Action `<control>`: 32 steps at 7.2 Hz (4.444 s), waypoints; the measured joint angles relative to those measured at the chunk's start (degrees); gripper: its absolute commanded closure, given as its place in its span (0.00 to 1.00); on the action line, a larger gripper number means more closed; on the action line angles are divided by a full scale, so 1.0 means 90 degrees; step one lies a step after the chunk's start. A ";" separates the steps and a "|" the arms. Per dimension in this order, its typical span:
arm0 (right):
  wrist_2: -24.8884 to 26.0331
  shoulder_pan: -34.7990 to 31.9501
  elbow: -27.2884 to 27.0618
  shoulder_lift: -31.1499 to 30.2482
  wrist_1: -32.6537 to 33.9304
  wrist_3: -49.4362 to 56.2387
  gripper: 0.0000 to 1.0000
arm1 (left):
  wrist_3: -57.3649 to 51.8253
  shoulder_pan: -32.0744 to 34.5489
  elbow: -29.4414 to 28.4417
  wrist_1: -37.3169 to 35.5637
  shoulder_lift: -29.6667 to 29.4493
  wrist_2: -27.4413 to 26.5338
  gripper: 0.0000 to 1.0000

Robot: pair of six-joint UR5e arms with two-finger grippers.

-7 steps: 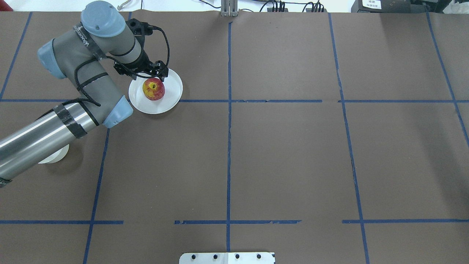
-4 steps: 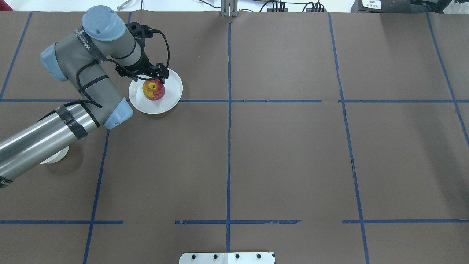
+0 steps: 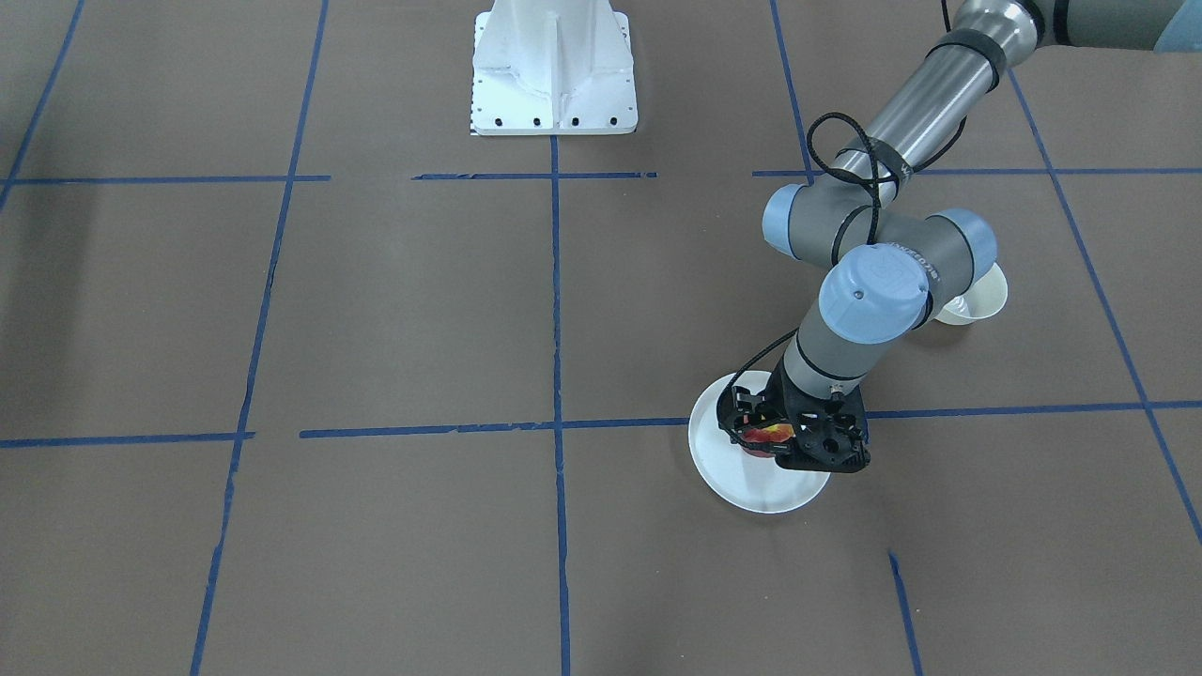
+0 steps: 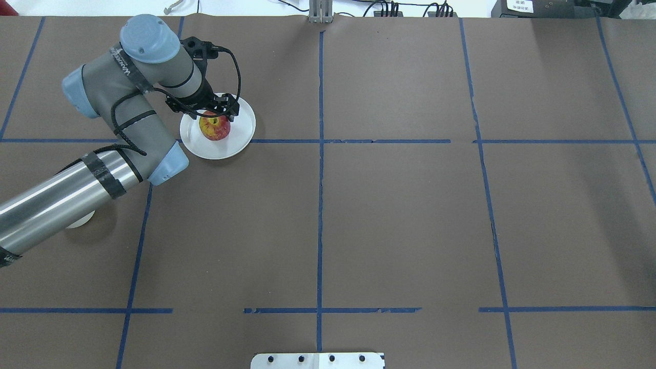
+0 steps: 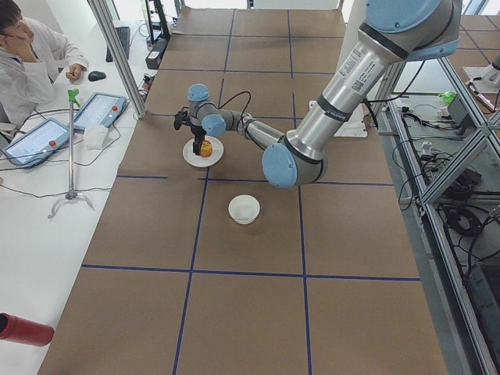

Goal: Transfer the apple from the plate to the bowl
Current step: 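Lift the apple and carry it with the left gripper over the bowl, then lower the apple into the white bowl and open the left gripper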

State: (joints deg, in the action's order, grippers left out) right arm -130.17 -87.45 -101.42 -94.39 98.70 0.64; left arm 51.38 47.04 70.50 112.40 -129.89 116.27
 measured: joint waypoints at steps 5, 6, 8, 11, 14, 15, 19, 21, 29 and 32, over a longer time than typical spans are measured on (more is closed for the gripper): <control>0.0000 0.0000 0.0001 0.0000 0.0000 0.0001 0.00 | -0.0054 0.0005 0.0003 0.0008 0.0013 0.0136 1.00; 0.0000 0.0000 0.0000 0.0000 0.0000 0.0000 0.00 | -0.0129 0.0254 0.0050 0.0000 0.0033 0.0446 1.00; -0.0004 0.0000 -0.0001 0.0000 0.0000 0.0002 0.00 | -0.0637 0.0757 0.0473 -0.0047 0.0554 0.0835 1.00; 0.0000 0.0000 0.0008 0.0000 0.0000 -0.0002 0.00 | -0.1675 0.1344 0.2052 -0.0098 0.2440 0.0895 1.00; 0.0000 0.0000 0.0004 0.0000 -0.0002 -0.0003 0.00 | -0.2113 0.1597 0.3335 -0.0116 0.4155 0.0934 1.00; 0.0000 0.0000 0.0002 0.0000 -0.0004 -0.0003 0.00 | -0.2125 0.1608 0.3543 -0.0128 0.4450 0.0983 1.00; 0.0000 0.0000 0.0007 0.0000 0.0000 -0.0003 0.00 | -0.2079 0.1546 0.3336 -0.0132 0.4580 0.1269 1.00; 0.0000 0.0000 0.0003 0.0000 0.0000 -0.0001 0.00 | -0.2046 0.1522 0.3216 -0.0118 0.4565 0.1425 1.00; 0.0000 0.0000 0.0008 0.0000 -0.0001 -0.0003 0.00 | -0.1645 0.0985 0.3032 -0.0027 0.4592 0.2032 1.00; 0.0000 0.0000 0.0008 0.0000 0.0000 0.0003 0.00 | -0.1634 0.0920 0.2855 -0.0019 0.4542 0.2032 1.00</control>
State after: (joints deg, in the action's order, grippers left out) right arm -130.17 -87.45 -101.35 -94.39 98.70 0.67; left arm 36.68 55.33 96.20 112.23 -89.01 134.56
